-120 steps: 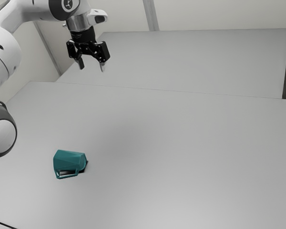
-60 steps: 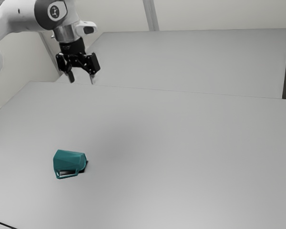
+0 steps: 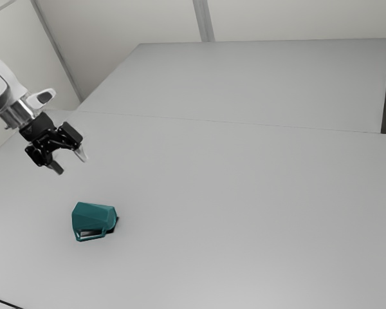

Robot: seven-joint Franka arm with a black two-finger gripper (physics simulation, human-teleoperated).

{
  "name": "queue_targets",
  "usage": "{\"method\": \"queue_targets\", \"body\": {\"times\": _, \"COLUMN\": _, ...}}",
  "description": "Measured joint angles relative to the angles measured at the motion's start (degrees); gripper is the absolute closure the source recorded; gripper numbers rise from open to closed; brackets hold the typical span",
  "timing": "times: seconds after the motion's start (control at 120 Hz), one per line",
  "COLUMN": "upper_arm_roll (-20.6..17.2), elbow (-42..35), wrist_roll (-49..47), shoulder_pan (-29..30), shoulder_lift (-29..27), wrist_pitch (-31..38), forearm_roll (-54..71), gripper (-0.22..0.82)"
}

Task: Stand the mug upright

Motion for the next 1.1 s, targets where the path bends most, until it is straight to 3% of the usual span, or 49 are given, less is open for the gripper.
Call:
{"method": "queue_targets", "body": {"times": 0.342, "upper_arm_roll": 8.8, "elbow": -6.0, "wrist_roll": 11.3, "shoulder_pan": -0.6, "shoulder_lift": 1.1, "wrist_pitch": 8.0, "forearm_roll": -1.5, "gripper": 0.00}}
{"method": "queue_targets", "body": {"times": 0.65, "upper_arm_roll": 16.5, "elbow": -7.9, "wrist_roll": 20.9, "shoulder_pan": -0.5, "shoulder_lift": 5.9, "wrist_pitch": 10.7, "forearm_roll": -3.5, "gripper": 0.00}}
{"method": "queue_targets", "body": {"times": 1.1, "upper_arm_roll": 19.5, "elbow": -13.5, "wrist_roll": 31.6, "shoulder_pan": 0.2, "shoulder_lift": 8.0, "wrist_pitch": 13.1, "forearm_roll": -15.3, "gripper": 0.00}}
